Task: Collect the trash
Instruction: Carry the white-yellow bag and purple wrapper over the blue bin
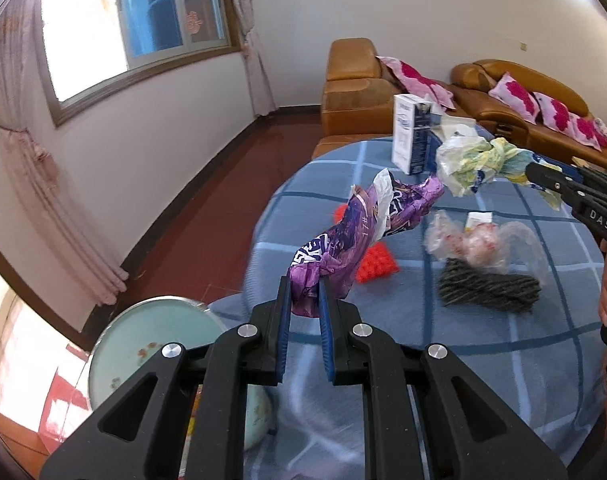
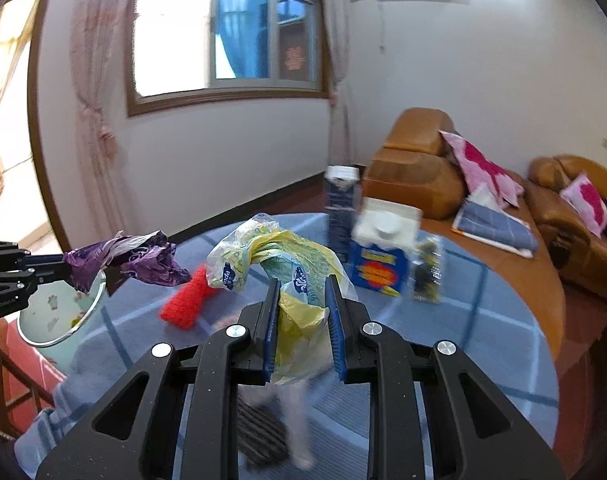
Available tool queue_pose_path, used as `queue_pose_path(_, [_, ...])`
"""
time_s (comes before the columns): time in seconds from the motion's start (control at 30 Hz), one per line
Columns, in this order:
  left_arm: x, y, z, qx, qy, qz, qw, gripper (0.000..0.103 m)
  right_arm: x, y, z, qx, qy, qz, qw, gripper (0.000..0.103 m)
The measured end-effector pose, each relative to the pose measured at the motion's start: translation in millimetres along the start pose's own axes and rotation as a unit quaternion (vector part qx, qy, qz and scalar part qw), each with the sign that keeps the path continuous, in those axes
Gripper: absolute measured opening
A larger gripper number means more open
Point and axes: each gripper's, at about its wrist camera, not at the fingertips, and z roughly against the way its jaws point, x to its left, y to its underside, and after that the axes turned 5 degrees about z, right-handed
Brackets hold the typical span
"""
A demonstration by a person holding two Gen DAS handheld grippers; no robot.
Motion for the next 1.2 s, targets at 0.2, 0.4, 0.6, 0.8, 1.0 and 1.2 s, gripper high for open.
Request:
queue_pose_path(0.2, [30.6,9.9,11.0,0.002,-0.027,0.012,0.9996,0.013,33.6,-11.9,-17.6,0.001,-0.033,0.03,0.999,0.023])
queue_pose_path(0.4, [56.6,22.7,16.0,0.011,-0.054,0.025,0.9982,0.013,64.5,-20.9,-36.2,0.008,-0.062,0.055,0.997,0.023])
queue_pose_path(0.6, [84.2,36.8,24.1,0.022,-0.083,0.037,0.9957,0.013,97.2,-26.7,-48.6,0.007,-0.088,0.085,0.992,0.023])
queue_pose_path(0.8, [106.1,48.2,32.5,0.029,-0.107,0.048,0.9927,0.013,129.5,-29.8,-59.1,0.005,-0.114,0.112,0.987,0.023])
queue_pose_path(1.0, [122.7,58.4,37.2,0.036,-0.123,0.058,0.9901,0.013,157.3,-30.1,-67.7,0.004,-0.138,0.136,0.981,0.023])
queue_pose_path(1.2, [137.6,69.0,38.1,0.043,-0.137,0.066,0.9875,0.013,181.6,-29.2,-71.4,0.004,-0.154,0.159,0.975,0.023])
